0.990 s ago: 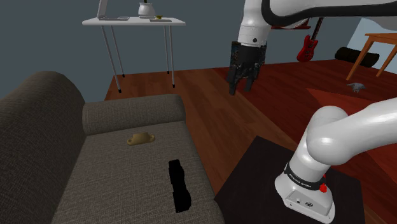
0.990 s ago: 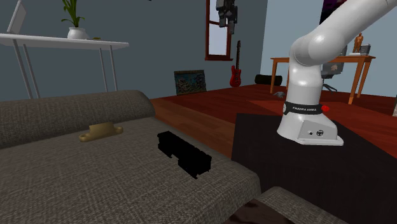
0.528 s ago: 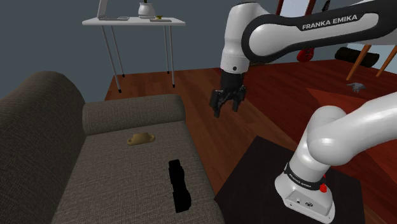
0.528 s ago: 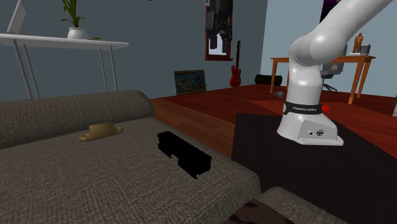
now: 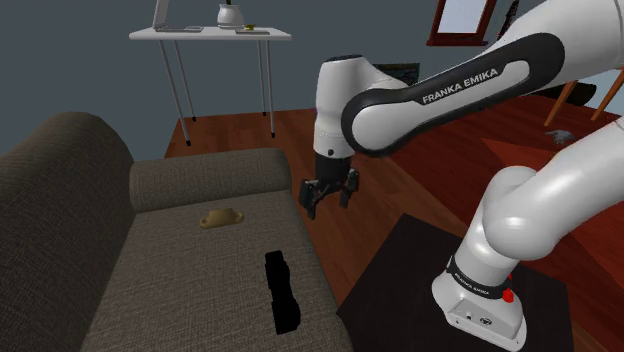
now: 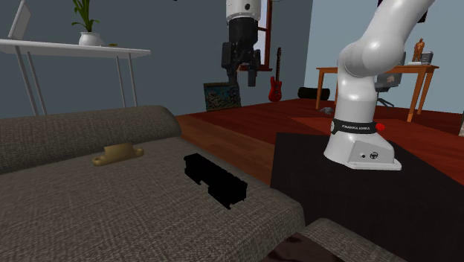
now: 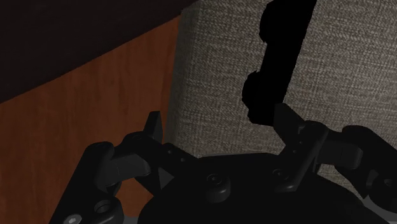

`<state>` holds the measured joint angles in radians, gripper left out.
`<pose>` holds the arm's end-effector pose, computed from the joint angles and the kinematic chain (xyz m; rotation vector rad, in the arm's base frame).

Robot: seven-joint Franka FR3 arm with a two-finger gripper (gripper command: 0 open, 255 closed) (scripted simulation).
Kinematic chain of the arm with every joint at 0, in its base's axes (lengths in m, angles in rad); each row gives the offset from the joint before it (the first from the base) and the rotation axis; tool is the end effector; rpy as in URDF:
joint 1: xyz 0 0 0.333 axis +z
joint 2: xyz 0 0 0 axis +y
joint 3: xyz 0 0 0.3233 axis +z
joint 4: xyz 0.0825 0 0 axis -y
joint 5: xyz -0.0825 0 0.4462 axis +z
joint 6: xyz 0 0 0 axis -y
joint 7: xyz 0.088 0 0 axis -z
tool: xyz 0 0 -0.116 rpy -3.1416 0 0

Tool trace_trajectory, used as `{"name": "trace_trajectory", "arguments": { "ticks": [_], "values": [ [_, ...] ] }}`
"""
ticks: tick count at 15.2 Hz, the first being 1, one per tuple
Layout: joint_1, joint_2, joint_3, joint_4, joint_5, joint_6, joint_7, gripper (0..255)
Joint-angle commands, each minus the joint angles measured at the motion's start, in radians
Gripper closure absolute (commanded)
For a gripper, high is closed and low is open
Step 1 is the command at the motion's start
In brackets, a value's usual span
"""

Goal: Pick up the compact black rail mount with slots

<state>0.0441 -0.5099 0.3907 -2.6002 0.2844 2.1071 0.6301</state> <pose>0.3937 0.1870 0.3751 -3.0346 0.5973 0.0454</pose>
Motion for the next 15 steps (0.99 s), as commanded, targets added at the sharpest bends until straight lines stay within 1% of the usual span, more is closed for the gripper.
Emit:
{"name": "trace_trajectory", "arguments": {
  "ticks": [1, 3, 5, 8, 10, 12, 15],
  "values": [
    [-0.004, 0.070, 0.048, -0.001, 0.000, 0.074, 0.054, 0],
    [-0.014, 0.150, 0.094, 0.013, -0.016, 0.139, 0.114, 0],
    [-0.029, 0.236, 0.140, 0.033, -0.047, 0.202, 0.182, 0],
    [-0.056, 0.377, 0.202, 0.074, -0.132, 0.290, 0.306, 0],
    [-0.068, 0.480, 0.230, 0.109, -0.220, 0.339, 0.407, 0],
    [-0.064, 0.586, 0.237, 0.151, -0.326, 0.377, 0.519, 0],
    [-0.017, 0.740, 0.201, 0.228, -0.484, 0.410, 0.680, 0]
  ]
}}
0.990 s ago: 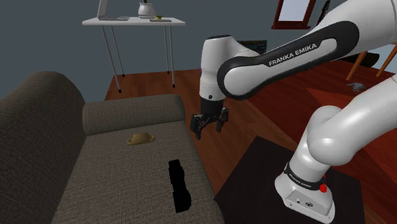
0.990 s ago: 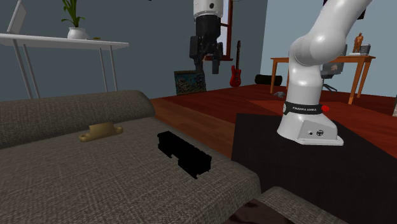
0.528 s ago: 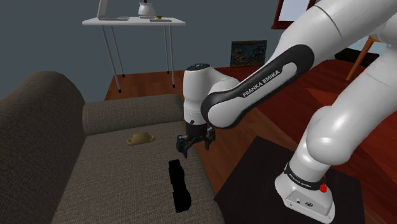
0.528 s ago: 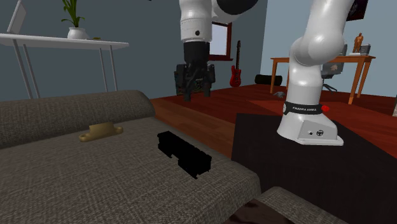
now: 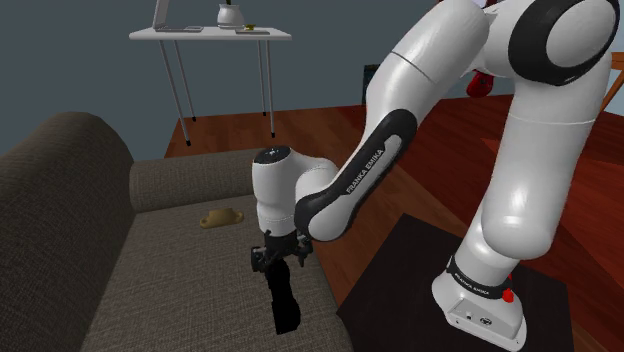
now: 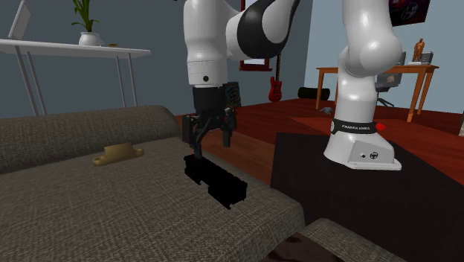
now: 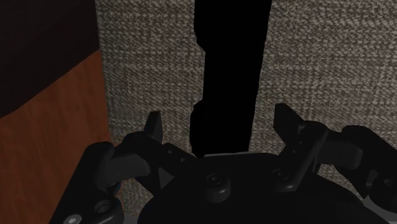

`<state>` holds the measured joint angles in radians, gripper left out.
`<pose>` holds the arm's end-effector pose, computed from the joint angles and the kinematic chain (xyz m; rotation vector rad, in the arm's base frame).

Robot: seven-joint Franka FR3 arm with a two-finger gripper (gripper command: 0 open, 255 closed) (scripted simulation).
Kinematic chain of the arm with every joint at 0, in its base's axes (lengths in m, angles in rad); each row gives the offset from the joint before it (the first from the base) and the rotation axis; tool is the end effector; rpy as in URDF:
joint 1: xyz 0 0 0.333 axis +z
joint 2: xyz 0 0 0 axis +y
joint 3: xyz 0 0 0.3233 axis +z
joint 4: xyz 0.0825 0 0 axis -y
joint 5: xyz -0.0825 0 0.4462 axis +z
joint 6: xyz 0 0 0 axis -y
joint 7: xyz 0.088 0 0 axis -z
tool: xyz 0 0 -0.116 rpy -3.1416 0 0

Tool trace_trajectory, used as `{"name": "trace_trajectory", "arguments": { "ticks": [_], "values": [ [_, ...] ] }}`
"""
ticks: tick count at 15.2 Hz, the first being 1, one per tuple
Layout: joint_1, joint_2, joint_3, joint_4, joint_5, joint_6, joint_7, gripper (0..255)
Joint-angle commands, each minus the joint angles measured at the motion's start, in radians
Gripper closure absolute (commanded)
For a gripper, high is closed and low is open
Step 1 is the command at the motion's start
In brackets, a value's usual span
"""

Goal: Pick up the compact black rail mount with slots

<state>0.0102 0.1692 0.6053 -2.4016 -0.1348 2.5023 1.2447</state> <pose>0.4276 0.3138 0.2014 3.0181 -0.8101 -0.0533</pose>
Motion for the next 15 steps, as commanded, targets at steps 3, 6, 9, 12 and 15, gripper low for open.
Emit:
{"name": "trace_trajectory", "arguments": {
  "ticks": [3, 6, 9, 12, 15],
  "values": [
    [0.055, 0.128, -0.053, 0.055, -0.127, 0.043, 0.121, 0],
    [0.074, 0.169, -0.078, 0.058, -0.166, 0.075, 0.149, 0],
    [0.091, 0.204, -0.102, 0.063, -0.199, 0.101, 0.171, 0],
    [0.091, 0.205, -0.103, 0.063, -0.200, 0.101, 0.171, 255],
    [0.091, 0.204, -0.103, 0.063, -0.199, 0.101, 0.170, 255]
  ]
}}
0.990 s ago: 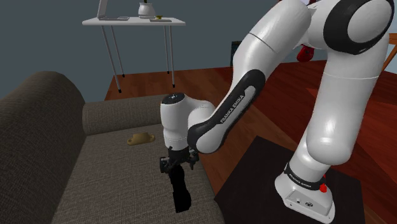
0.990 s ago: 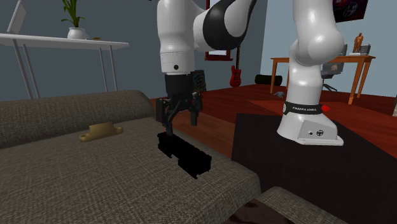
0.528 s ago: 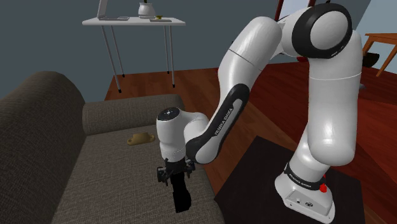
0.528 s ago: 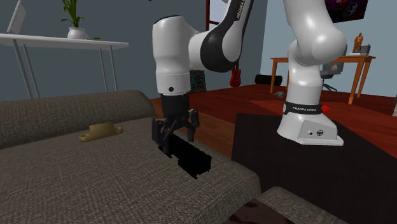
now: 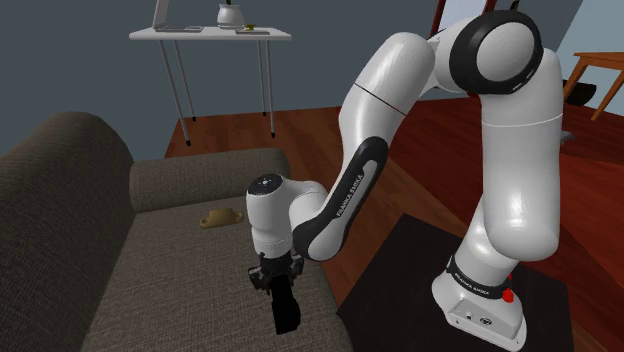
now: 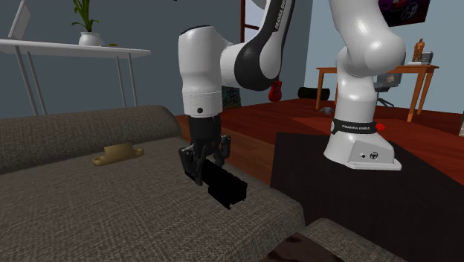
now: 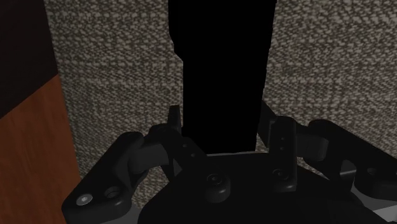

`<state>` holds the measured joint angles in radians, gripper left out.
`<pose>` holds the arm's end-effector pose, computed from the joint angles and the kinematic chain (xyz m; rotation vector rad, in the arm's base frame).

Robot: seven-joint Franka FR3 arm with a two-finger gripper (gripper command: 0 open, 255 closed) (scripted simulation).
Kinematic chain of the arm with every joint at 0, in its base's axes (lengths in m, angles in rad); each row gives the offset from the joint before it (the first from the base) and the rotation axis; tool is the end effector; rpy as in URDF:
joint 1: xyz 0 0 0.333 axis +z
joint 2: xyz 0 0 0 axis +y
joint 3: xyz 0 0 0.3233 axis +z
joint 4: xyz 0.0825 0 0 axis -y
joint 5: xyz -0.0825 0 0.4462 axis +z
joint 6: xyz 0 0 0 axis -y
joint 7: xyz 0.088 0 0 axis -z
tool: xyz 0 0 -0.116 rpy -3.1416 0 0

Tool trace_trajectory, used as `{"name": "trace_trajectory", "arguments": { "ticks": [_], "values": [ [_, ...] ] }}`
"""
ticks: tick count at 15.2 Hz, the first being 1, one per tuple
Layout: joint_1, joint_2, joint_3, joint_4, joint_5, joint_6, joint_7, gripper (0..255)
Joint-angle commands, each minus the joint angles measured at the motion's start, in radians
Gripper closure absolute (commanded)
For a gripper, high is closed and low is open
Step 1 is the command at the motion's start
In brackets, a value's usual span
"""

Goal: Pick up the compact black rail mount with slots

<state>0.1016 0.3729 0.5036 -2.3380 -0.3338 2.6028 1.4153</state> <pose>0.4301 0.3277 0.1348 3.0020 -0.8362 -0.0503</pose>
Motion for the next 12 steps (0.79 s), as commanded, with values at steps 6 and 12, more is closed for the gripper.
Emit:
{"name": "trace_trajectory", "arguments": {
  "ticks": [6, 12],
  "values": [
    [-0.007, -0.013, 0.009, -0.003, 0.013, -0.010, -0.008, 255],
    [-0.045, -0.094, 0.060, -0.009, 0.091, -0.073, -0.062, 255]
  ]
}}
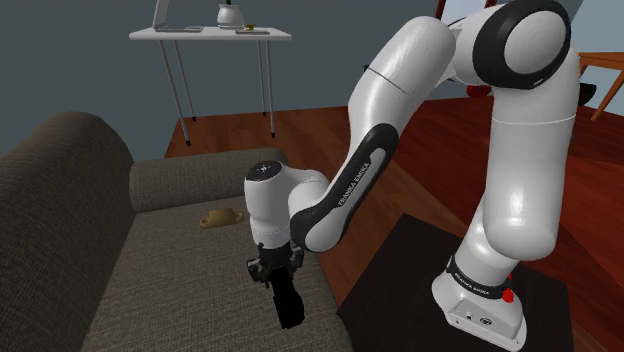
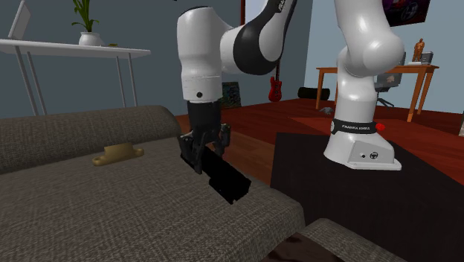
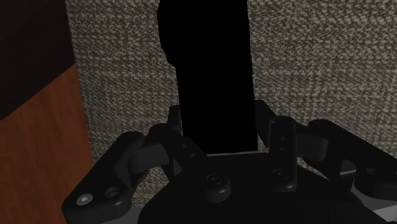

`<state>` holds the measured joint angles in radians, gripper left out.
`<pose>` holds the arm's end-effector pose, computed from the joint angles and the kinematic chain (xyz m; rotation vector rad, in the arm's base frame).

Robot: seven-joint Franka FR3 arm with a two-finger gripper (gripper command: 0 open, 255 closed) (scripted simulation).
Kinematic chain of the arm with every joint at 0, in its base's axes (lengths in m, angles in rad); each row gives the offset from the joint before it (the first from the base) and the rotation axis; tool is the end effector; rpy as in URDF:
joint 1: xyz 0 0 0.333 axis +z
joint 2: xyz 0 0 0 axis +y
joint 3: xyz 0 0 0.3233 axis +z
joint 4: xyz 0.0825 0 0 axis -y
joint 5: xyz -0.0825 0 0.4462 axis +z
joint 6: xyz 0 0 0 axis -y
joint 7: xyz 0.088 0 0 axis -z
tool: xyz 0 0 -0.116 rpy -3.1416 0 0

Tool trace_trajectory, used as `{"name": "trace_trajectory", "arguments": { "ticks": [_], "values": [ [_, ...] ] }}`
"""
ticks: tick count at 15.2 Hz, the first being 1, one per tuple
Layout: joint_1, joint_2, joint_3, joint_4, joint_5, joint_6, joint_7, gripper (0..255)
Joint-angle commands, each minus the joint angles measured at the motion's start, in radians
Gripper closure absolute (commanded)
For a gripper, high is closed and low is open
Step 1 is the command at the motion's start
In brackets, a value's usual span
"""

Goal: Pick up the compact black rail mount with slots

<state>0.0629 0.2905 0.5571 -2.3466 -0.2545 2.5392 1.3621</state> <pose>0.4327 0.3292 0.1691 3.0014 -0.8371 -0.0508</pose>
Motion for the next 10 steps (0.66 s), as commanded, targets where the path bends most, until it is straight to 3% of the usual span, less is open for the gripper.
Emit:
{"name": "trace_trajectory", "arguments": {
  "ticks": [1, 10],
  "values": [
    [-0.011, -0.025, 0.014, -0.001, 0.025, -0.020, -0.018, 255],
    [-0.042, -0.120, 0.056, 0.005, 0.119, -0.103, -0.083, 255]
  ]
}}
